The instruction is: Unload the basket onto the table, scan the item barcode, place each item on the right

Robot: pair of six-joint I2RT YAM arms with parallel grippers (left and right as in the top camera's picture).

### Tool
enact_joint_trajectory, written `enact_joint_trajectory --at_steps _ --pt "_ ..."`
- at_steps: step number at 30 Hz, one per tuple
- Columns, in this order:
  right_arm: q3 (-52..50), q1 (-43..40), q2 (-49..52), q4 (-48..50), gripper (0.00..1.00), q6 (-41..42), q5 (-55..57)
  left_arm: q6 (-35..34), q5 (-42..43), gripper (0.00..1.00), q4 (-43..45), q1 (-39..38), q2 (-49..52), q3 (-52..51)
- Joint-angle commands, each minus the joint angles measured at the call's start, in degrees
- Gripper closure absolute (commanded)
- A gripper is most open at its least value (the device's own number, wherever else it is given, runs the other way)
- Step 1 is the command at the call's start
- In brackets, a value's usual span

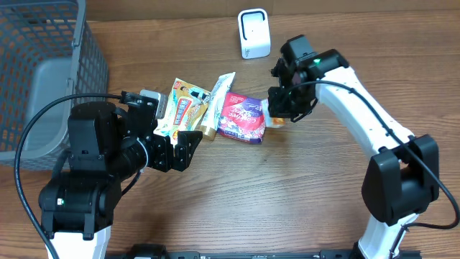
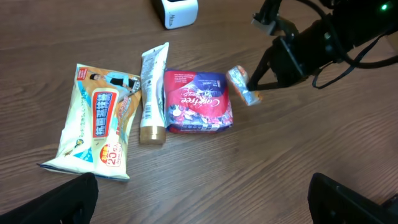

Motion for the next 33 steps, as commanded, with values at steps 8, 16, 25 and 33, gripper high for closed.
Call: enact_joint_trajectory --at_steps 8,16,25,33 --pt "-4.59 -1.36 2.19 10.64 0.96 2.27 -26.18 1.29 -0.35 0.00 0.09 0.42 0.04 1.07" --pt "-8.94 -4.22 4.57 14.27 0.96 7.96 -25.90 1.29 -0.35 0.00 0.09 0.42 0.04 1.07" --pt "-8.92 -8.11 4.55 8.50 0.85 7.76 -7.54 1.29 -0.35 0.00 0.09 0.42 0.04 1.07" --pt "-5.46 -11.41 4.24 1.36 0.76 6.97 2.03 1.29 -0.35 0.00 0.09 0.42 0.04 1.07"
